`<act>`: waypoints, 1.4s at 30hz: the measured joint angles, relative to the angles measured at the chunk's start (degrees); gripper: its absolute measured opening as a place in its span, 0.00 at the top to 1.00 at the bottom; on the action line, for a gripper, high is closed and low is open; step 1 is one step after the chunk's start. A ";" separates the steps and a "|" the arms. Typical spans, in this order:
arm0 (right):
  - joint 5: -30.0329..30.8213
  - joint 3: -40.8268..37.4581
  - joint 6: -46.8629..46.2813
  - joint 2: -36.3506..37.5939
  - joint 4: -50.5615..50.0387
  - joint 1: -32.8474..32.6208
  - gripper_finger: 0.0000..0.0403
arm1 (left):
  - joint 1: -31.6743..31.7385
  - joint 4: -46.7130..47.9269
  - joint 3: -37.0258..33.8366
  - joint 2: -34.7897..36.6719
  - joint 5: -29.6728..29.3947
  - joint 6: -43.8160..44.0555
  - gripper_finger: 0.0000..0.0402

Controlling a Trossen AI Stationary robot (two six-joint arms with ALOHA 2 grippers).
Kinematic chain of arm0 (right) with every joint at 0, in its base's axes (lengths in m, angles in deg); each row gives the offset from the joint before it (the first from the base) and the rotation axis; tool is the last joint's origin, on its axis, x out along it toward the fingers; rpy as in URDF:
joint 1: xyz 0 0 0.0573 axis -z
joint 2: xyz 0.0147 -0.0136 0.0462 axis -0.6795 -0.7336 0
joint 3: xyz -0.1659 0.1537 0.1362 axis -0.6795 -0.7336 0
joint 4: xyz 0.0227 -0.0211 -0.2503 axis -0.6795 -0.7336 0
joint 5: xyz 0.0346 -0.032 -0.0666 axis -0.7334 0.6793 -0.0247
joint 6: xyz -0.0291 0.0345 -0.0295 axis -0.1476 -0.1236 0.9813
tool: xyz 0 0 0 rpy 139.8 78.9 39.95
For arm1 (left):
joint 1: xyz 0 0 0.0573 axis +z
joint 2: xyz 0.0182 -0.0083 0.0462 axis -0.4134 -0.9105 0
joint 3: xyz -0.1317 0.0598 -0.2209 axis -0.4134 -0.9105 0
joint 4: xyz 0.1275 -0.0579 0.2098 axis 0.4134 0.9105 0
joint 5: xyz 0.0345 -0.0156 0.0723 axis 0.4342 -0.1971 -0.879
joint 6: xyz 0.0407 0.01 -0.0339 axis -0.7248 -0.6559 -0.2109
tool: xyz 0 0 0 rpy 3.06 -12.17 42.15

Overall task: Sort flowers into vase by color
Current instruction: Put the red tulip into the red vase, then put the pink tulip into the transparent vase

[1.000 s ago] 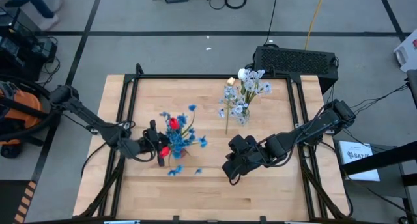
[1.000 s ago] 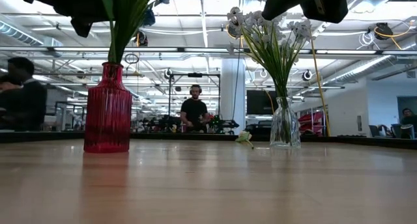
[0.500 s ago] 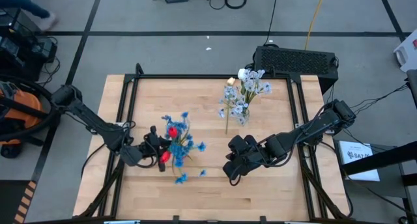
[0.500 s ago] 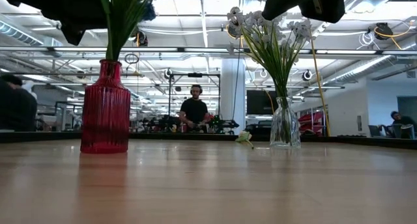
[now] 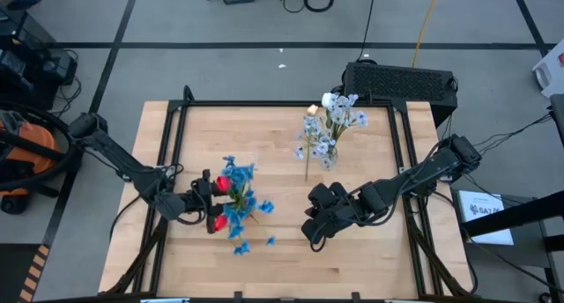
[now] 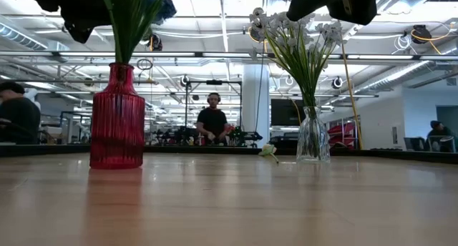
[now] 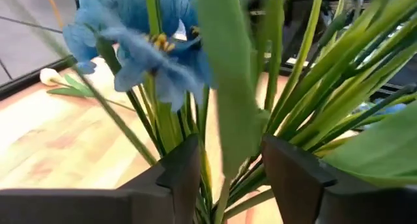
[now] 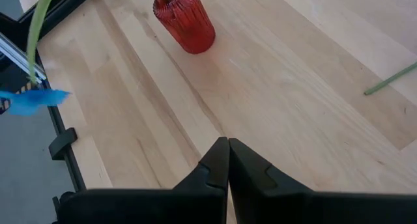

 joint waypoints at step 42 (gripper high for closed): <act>-1.19 0.00 -14.58 0.62 -9.55 4.93 1.00 | 0.02 58.52 17.26 18.07 4.90 4.89 0.56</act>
